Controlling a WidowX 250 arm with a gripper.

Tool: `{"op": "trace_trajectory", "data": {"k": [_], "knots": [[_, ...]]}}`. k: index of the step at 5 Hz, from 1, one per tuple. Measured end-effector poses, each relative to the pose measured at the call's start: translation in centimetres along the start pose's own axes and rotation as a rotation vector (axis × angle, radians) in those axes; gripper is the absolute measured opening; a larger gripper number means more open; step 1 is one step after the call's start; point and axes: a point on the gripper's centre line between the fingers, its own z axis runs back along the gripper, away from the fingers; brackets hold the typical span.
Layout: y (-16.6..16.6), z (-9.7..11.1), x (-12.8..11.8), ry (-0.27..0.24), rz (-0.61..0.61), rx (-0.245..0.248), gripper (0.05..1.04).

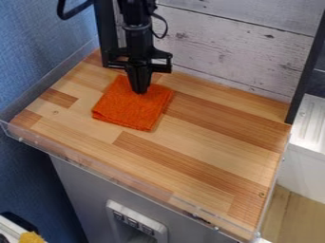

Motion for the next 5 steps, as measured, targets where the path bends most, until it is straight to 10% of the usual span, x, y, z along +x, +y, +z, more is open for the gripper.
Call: {"op": "trace_trajectory", "data": {"k": [5], "knots": [[0.1, -1.9, -1.0, -0.021, -0.085, 0.009, 0.058]]}}
